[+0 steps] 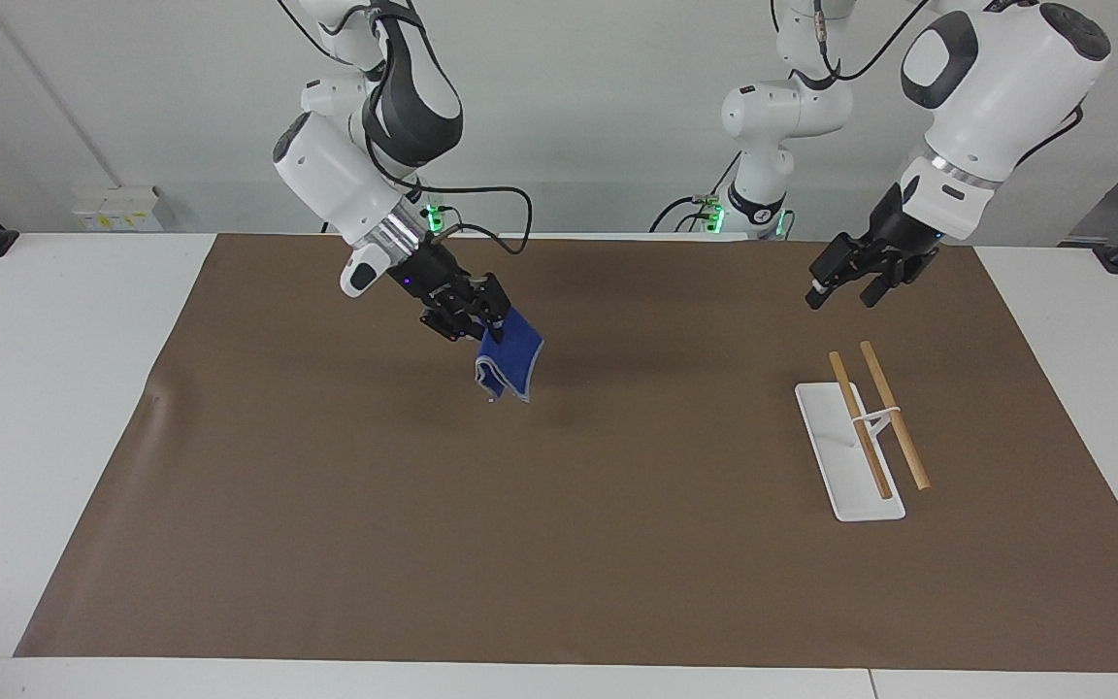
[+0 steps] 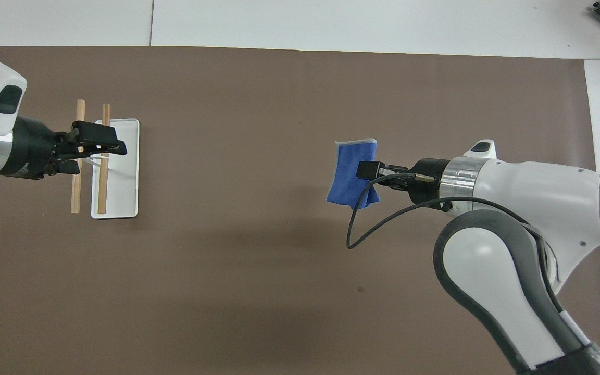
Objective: Right arm passes towel to left arm to hang
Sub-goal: 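Lift the towel with the right gripper while the left gripper reaches forward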
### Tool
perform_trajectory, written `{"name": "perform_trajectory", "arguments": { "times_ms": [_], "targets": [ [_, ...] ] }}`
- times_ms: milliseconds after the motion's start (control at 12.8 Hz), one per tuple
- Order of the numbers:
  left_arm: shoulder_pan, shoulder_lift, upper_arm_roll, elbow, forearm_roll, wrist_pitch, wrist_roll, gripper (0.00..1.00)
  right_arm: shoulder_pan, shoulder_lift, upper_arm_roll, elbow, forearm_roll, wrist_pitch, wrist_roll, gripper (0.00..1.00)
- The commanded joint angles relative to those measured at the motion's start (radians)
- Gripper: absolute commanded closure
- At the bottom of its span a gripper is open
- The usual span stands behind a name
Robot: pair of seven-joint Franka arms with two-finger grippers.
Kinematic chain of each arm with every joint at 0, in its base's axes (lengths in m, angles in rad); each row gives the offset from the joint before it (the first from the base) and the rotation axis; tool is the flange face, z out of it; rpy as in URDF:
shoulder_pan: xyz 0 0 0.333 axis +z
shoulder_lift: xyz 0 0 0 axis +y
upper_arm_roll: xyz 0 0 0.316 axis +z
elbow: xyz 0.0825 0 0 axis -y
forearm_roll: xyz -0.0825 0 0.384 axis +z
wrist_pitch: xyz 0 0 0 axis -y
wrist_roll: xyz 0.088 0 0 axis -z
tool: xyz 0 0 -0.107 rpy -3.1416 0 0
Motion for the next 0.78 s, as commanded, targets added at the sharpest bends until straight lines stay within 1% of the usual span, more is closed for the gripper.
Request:
{"name": "perform_trajectory", "arguments": {
  "times_ms": [0,78,157,313,470,627,705],
  "targets": [
    [-0.069,-0.034,0.011,-0.054,-0.041,0.094,-0.177,0.0,0.012,0.035,0.021,0.056,0.063,-0.002,-0.014,1.0],
    [-0.086,-0.033,0.011,-0.054,-0.073,0.133,-0.256,0.0,0.027,0.038,0.023,0.065,0.078,-0.001,0.008,1.0],
    [-0.107,-0.033,0.012,-0.062,-0.075,0.166,-0.31,0.0,0.041,0.038,0.024,0.067,0.084,0.004,0.028,1.0],
    [-0.141,-0.037,0.014,-0.076,-0.075,0.175,-0.36,0.0,0.055,0.038,0.026,0.067,0.093,0.004,0.017,1.0],
    [-0.173,-0.047,0.011,-0.094,-0.075,0.18,-0.374,0.0,0.073,0.038,0.026,0.068,0.177,0.007,-0.035,1.0],
    [-0.224,-0.068,0.011,-0.135,-0.075,0.201,-0.441,0.0,0.078,0.038,0.027,0.068,0.193,0.03,-0.026,1.0],
    [-0.251,-0.088,0.011,-0.181,-0.077,0.242,-0.469,0.0,0.082,0.038,0.032,0.068,0.198,0.03,-0.023,1.0]
  ]
}}
